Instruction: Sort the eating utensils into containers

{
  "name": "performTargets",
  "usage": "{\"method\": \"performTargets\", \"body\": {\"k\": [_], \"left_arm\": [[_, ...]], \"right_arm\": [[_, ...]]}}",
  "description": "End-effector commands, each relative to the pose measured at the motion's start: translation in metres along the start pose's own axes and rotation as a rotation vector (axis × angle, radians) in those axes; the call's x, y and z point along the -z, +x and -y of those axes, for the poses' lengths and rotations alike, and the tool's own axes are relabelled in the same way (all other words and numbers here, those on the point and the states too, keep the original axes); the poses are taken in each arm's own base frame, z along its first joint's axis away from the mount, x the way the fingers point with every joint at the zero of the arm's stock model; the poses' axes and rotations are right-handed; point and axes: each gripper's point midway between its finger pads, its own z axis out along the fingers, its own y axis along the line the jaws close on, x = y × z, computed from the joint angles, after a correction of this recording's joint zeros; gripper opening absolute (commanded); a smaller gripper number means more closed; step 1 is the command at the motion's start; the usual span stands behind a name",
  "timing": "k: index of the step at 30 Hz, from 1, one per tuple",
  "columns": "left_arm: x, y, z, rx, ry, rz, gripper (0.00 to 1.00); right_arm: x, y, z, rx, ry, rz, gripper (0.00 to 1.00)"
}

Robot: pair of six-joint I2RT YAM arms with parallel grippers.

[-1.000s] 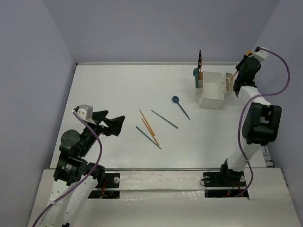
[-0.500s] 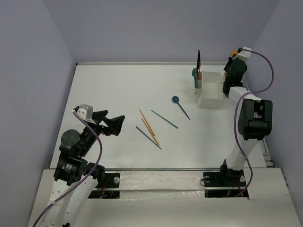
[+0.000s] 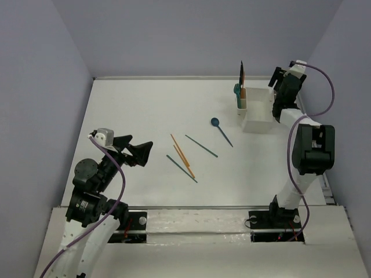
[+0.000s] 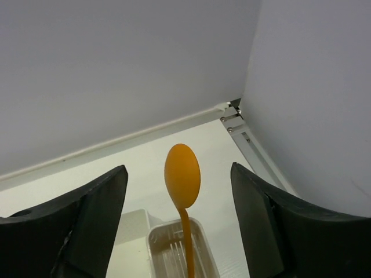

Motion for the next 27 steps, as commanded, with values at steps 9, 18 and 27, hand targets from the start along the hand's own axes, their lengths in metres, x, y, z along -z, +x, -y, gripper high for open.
{"method": "performTargets", "body": {"k": [9, 18, 27], "left_arm": [[-0.003, -0.01, 0.004, -0.016, 0.023, 0.037, 0.99], [-0.005, -0.005, 0.004, -0.009, 0.026, 0.018, 0.99], [-0.007, -0.004, 0.002, -0.008, 0.02, 0.011, 0.99]], "right_arm": [[0.074, -0.105, -0.092, -0.19, -0.292, 0.005, 0.81], [0.194, 0.011, -0.209, -0.083, -0.679, -0.393, 0.44], [0.239, 0.095, -0.208, 0.152, -0.72, -0.699, 0.51]]}}
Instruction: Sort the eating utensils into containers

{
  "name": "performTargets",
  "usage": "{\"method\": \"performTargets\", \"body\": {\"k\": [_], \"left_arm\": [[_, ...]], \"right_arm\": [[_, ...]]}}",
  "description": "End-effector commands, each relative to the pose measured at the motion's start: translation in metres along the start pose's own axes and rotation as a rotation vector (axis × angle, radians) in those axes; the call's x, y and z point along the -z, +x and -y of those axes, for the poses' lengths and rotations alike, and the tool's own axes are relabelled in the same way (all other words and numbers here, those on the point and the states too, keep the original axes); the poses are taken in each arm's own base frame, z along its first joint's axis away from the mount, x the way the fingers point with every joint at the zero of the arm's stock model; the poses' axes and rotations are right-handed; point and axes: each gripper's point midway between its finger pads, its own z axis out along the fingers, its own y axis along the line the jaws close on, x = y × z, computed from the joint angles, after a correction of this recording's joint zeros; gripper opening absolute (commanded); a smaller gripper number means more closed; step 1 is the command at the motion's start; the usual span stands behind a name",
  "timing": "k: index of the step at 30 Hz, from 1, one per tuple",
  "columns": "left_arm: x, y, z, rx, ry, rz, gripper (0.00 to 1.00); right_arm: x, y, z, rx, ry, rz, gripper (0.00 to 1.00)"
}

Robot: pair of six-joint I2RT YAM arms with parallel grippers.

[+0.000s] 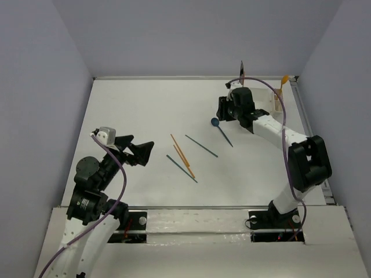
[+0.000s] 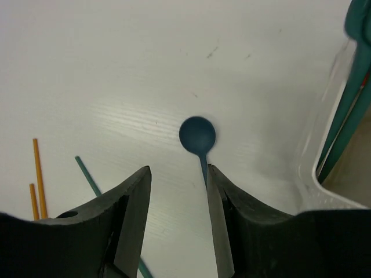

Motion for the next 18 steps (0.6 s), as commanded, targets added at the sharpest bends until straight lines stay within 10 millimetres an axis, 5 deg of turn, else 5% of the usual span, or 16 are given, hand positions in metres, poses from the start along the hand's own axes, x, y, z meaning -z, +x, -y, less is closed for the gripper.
{"method": "performTargets", "body": {"k": [1, 8, 18], "left_arm": [[-0.004, -0.009, 0.001, -0.013, 0.015, 0.033, 0.99], [-0.006, -0.007, 0.001, -0.012, 0.017, 0.024, 0.99], [-0.005, -0.008, 0.002, -0.013, 0.018, 0.029, 0.99]], "right_arm": [[-0.006, 0.035, 0.008, 0.073, 0.041, -0.175, 0.52], [-0.024, 0.071, 0.011, 0.137, 0.062, -0.319, 0.55], [-0.05, 0.094, 0.018, 0.18, 0.096, -0.414, 0.55]]}}
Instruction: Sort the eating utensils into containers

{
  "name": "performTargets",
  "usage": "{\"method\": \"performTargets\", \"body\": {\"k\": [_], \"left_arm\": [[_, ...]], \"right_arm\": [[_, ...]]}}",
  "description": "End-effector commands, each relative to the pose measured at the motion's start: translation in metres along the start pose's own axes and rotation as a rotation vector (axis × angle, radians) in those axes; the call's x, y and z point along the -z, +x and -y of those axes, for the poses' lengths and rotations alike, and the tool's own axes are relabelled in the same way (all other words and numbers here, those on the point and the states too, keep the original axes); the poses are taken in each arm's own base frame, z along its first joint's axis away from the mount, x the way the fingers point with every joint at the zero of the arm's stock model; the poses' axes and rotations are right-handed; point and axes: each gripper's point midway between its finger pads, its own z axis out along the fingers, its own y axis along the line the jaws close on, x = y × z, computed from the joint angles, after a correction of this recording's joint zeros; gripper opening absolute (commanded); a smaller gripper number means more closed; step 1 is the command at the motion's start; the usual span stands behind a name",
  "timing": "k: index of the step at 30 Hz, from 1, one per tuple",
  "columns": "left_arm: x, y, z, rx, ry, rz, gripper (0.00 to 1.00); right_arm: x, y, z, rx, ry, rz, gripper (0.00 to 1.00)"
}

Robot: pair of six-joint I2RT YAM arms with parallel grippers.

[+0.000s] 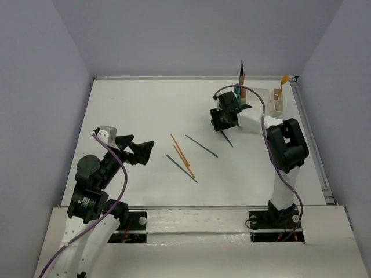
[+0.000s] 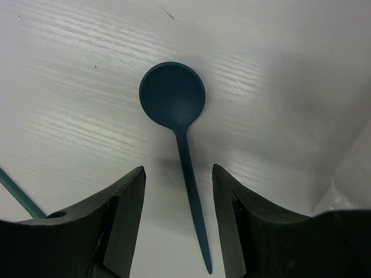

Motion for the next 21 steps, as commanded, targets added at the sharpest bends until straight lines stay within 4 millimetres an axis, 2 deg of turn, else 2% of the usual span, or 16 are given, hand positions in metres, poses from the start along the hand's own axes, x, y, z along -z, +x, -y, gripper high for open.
{"method": "performTargets", "body": {"k": [1, 5, 9, 12, 15, 16, 19, 21], "left_arm": [[-0.002, -0.011, 0.005, -0.016, 0.024, 0.044, 0.99], [-0.001, -0.012, 0.005, -0.019, 0.027, 0.048, 0.99], [-0.001, -0.012, 0.005, -0.019, 0.026, 0.049, 0.99], [-0.001, -0.012, 0.005, -0.019, 0.026, 0.05, 0.99], [0.0, -0.012, 0.005, -0.019, 0.028, 0.049, 0.99], [0.0, -0.012, 0.005, -0.017, 0.026, 0.05, 0.99], [0.0, -0.012, 0.005, -0.019, 0.027, 0.051, 0.99], [0.0, -0.013, 0.005, -0.018, 0.026, 0.053, 0.99]], "right_arm": [[-0.001, -0.011, -0.003, 0.038, 0.007, -0.007, 0.55], [-0.015, 0.0, -0.004, 0.04, 0.003, -0.05, 0.48], [-0.017, 0.005, -0.009, 0.031, -0.025, -0.068, 0.31], [-0.017, 0.006, -0.013, 0.026, -0.042, -0.07, 0.28], [-0.015, 0.001, -0.018, 0.038, -0.055, -0.06, 0.05], [-0.013, -0.004, -0.019, 0.039, -0.057, -0.046, 0.0], [-0.002, -0.021, -0.024, 0.046, -0.065, 0.001, 0.0], [0.011, -0.04, -0.031, 0.038, -0.104, 0.073, 0.0]]}}
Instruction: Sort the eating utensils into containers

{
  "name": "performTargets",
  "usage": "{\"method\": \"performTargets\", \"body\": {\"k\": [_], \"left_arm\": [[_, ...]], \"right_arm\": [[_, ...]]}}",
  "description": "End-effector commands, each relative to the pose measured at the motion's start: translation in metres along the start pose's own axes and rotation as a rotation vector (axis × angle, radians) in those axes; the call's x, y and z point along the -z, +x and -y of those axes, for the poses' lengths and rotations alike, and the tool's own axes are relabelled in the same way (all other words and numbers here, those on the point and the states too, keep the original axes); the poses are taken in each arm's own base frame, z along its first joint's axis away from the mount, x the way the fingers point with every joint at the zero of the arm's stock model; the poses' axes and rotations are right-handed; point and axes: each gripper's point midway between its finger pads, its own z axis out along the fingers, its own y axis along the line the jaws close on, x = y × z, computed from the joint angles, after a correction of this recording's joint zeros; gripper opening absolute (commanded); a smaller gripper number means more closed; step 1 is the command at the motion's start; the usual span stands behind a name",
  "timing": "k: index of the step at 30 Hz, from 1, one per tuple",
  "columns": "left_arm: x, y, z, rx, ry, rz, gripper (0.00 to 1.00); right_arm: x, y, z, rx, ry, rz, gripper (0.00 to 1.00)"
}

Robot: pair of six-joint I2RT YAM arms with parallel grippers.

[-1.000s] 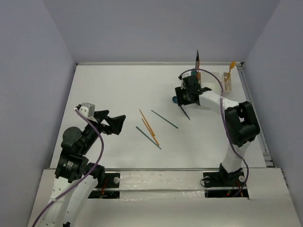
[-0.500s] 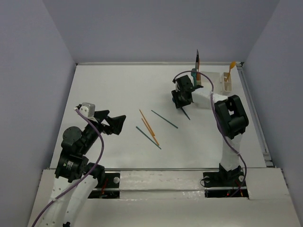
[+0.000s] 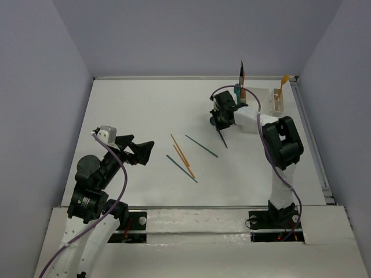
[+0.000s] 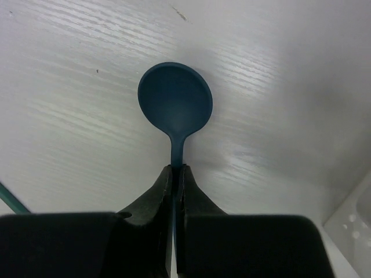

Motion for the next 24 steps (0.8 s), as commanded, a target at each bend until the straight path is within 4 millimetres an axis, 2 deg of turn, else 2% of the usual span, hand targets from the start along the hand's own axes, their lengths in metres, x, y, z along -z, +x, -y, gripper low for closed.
{"method": "performTargets", "body": {"k": [1, 2, 3, 4, 5, 6, 7, 8, 10, 11, 13, 14, 16, 17, 18, 19, 21, 22, 24], "left_arm": [[0.0, -0.013, 0.005, -0.02, 0.025, 0.054, 0.99], [0.0, -0.013, 0.005, -0.018, 0.024, 0.054, 0.99], [0.0, -0.013, 0.005, -0.02, 0.024, 0.054, 0.99], [0.001, -0.013, 0.006, -0.019, 0.026, 0.056, 0.99], [0.001, -0.013, 0.005, -0.018, 0.026, 0.055, 0.99], [0.001, -0.014, 0.006, -0.019, 0.027, 0.058, 0.99], [0.001, -0.014, 0.006, -0.019, 0.027, 0.058, 0.99], [0.001, -0.014, 0.006, -0.021, 0.028, 0.057, 0.99], [0.002, -0.014, 0.007, -0.02, 0.032, 0.059, 0.99], [0.002, -0.014, 0.007, -0.022, 0.033, 0.062, 0.99], [0.003, -0.015, 0.007, -0.023, 0.031, 0.066, 0.99], [0.004, -0.015, 0.007, -0.023, 0.032, 0.067, 0.99], [0.004, -0.016, 0.007, -0.022, 0.031, 0.07, 0.99], [0.004, -0.016, 0.007, -0.024, 0.031, 0.071, 0.99], [0.004, -0.017, 0.008, -0.024, 0.032, 0.072, 0.99], [0.005, -0.017, 0.008, -0.024, 0.032, 0.073, 0.99], [0.005, -0.017, 0.008, -0.026, 0.031, 0.075, 0.99], [0.005, -0.017, 0.008, -0.026, 0.031, 0.075, 0.99], [0.005, -0.018, 0.008, -0.024, 0.03, 0.076, 0.99]], "right_arm": [[0.053, -0.064, -0.024, 0.005, -0.085, 0.214, 0.0], [0.067, -0.082, -0.026, -0.001, -0.1, 0.294, 0.0], [0.099, -0.104, -0.026, -0.02, -0.102, 0.413, 0.0], [0.115, -0.115, -0.024, -0.034, -0.092, 0.475, 0.0], [0.124, -0.116, -0.008, -0.064, -0.009, 0.517, 0.0], [0.144, -0.134, 0.001, -0.09, 0.032, 0.625, 0.0], [0.163, -0.14, 0.011, -0.112, 0.082, 0.667, 0.0], [0.195, -0.154, 0.037, -0.176, 0.174, 0.803, 0.0], [0.221, -0.16, 0.067, -0.263, 0.236, 0.942, 0.0], [0.242, -0.161, 0.097, -0.321, 0.29, 1.003, 0.0], [0.258, -0.161, 0.127, -0.399, 0.34, 1.071, 0.0], [0.271, -0.158, 0.159, -0.464, 0.404, 1.129, 0.0], [0.285, -0.159, 0.185, -0.524, 0.436, 1.195, 0.0], [0.29, -0.153, 0.209, -0.558, 0.497, 1.212, 0.0], [0.297, -0.156, 0.211, -0.564, 0.506, 1.241, 0.0], [0.305, -0.154, 0.231, -0.578, 0.564, 1.267, 0.0], [0.308, -0.152, 0.249, -0.577, 0.628, 1.284, 0.0], [0.308, -0.151, 0.264, -0.568, 0.674, 1.284, 0.0], [0.313, -0.156, 0.276, -0.558, 0.706, 1.297, 0.0]]}}
